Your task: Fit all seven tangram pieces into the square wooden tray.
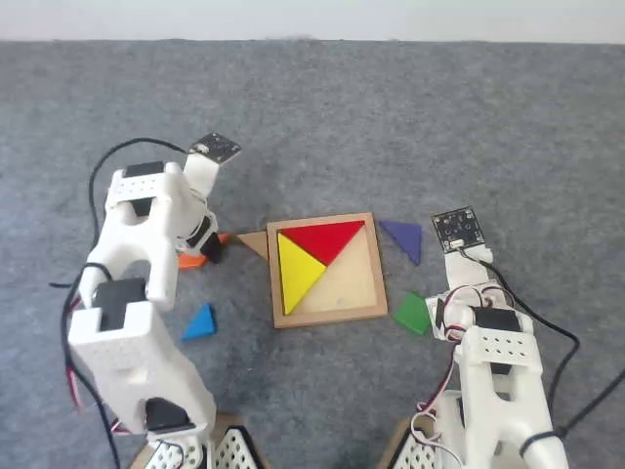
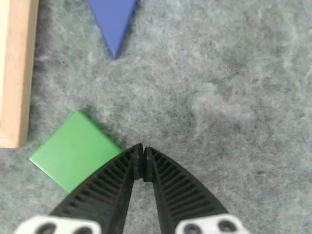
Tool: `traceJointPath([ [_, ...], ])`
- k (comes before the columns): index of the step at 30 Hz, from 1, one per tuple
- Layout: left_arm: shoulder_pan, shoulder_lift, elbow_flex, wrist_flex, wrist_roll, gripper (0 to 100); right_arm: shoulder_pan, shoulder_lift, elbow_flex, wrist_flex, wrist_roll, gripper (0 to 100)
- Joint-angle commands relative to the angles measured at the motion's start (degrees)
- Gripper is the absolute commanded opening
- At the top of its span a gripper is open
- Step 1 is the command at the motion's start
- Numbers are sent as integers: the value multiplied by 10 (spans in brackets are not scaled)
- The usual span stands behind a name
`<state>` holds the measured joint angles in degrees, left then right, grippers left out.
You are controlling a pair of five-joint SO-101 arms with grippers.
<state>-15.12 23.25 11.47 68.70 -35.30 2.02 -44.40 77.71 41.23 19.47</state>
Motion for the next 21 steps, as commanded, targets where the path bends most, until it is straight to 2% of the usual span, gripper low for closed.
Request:
traceJointPath([
  [1, -2, 20, -47, 12, 11, 176, -4, -15, -3, -7, 8, 8],
  [8, 11, 39, -67, 73, 11, 15, -4, -15, -3, -7, 8, 8],
  [15, 57, -74, -65, 131, 36, 13, -4, -15, -3, -7, 8, 8],
  [18, 104, -139, -65, 174, 57, 13, -4, -15, -3, -8, 8, 8],
  [21, 169, -183, -65, 205, 107, 13, -4, -15, -3, -8, 8, 8],
])
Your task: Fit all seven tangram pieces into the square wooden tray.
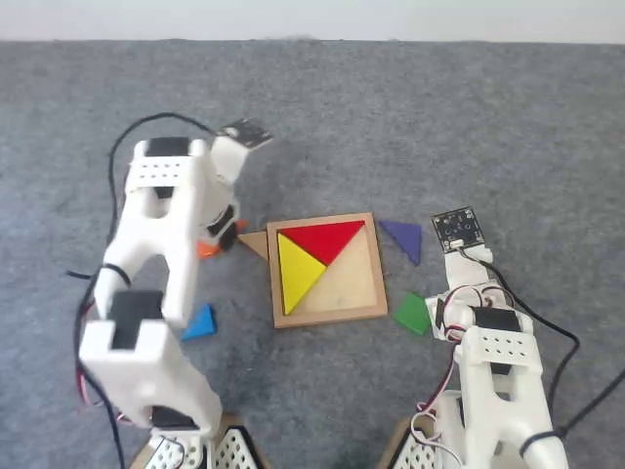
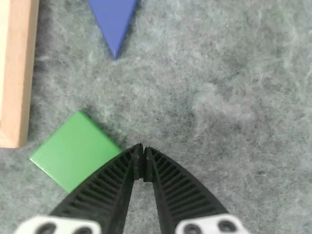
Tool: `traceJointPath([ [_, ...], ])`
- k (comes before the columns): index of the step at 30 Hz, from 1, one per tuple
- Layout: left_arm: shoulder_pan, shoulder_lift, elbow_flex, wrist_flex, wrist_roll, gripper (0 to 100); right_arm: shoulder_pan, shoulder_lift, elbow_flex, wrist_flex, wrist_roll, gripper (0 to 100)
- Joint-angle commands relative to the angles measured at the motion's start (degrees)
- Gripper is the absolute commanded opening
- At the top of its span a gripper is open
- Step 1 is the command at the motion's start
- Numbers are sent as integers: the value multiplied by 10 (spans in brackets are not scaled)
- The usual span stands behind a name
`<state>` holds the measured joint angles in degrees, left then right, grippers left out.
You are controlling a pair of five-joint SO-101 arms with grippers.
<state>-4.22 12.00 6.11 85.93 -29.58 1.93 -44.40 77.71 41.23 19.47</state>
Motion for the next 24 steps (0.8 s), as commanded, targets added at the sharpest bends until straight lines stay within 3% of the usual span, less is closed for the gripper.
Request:
traceJointPath([
  [1, 83, -76, -12, 37, 81, 13, -3, -15, -3, -8, 8, 8],
  [6, 198, -40, -13, 13, 264, 13, -3, -15, -3, -8, 8, 8],
  [11, 287, 47, -55, -31, 375, 13, -3, -15, -3, -8, 7, 8],
  [16, 297, 158, -191, -30, 493, 13, -3, -15, -4, -8, 5, 8],
  [20, 289, 249, -295, -17, 536, 13, -3, -15, -4, -8, 5, 8],
  [24, 288, 324, -422, 47, 562, 13, -3, -15, -4, -8, 5, 8],
])
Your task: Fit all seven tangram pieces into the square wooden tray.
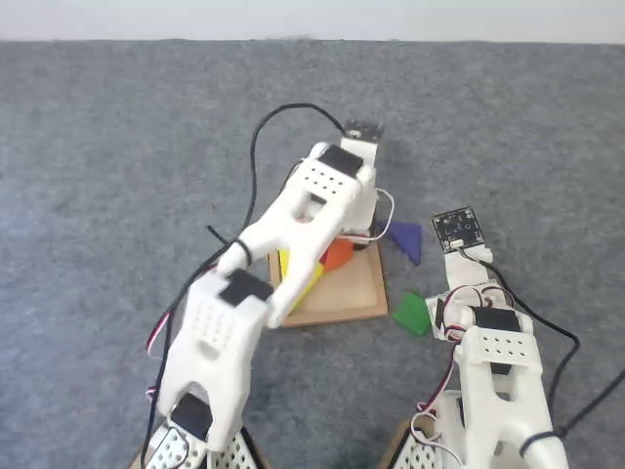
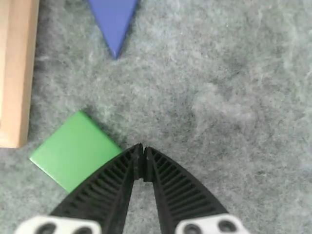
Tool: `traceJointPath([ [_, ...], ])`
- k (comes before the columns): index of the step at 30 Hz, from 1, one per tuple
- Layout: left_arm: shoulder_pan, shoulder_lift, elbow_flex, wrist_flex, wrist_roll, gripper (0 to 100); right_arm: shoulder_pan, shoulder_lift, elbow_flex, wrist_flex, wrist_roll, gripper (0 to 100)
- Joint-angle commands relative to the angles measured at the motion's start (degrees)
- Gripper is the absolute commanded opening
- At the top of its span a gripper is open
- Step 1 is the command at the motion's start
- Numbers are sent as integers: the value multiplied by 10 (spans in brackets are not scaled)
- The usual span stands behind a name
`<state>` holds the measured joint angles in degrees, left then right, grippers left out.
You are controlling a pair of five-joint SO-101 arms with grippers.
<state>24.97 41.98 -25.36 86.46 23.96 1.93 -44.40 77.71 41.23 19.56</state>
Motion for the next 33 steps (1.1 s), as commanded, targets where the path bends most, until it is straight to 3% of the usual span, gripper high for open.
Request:
traceJointPath([
  [1, -4, 40, -138, 56, 30, 13, -3, -15, -4, -8, 4, 8],
  [8, -1, 151, -317, 142, 33, 12, -3, -15, -4, -8, 4, 8],
  [17, 1, 170, -319, 142, 33, 15, -3, -15, -4, -9, 4, 8],
  [25, 53, 169, -247, 141, 61, 17, -3, -15, -4, -9, 4, 8],
  [28, 53, 169, -246, 141, 76, 62, -3, -15, -4, -9, 5, 8],
  [33, 55, 169, -246, 142, 72, 224, -3, -15, -4, -9, 5, 8],
])
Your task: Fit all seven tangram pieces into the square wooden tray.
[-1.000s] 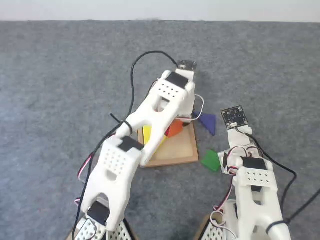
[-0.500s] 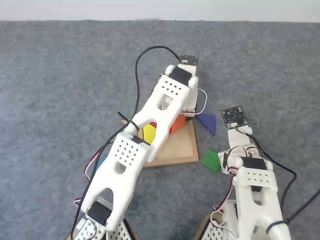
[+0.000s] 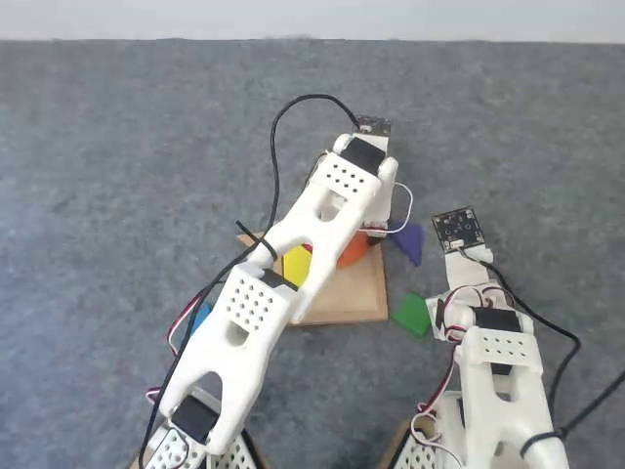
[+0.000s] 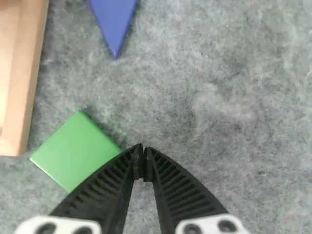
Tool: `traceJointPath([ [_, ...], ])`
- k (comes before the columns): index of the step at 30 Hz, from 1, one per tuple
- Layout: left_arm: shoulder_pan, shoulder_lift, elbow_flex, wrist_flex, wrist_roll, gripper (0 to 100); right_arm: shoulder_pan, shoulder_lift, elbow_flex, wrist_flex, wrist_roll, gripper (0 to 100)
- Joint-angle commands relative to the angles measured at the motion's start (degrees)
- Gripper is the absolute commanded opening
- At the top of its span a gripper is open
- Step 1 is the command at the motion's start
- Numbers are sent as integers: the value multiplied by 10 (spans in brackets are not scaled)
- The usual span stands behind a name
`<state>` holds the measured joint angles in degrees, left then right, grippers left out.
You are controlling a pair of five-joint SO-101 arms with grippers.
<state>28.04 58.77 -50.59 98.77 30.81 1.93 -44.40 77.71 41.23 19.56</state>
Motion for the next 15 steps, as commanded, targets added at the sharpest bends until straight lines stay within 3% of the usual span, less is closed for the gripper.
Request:
traceJointPath([
  [1, 25, 1, 7, 18, -4, 239, -3, -15, -4, -9, 5, 8],
  [8, 21, -19, 9, 18, -24, 231, -3, -15, -4, -10, 6, 8],
  [15, 15, -139, 15, 18, -85, 231, -3, -14, -3, -19, 5, 8],
])
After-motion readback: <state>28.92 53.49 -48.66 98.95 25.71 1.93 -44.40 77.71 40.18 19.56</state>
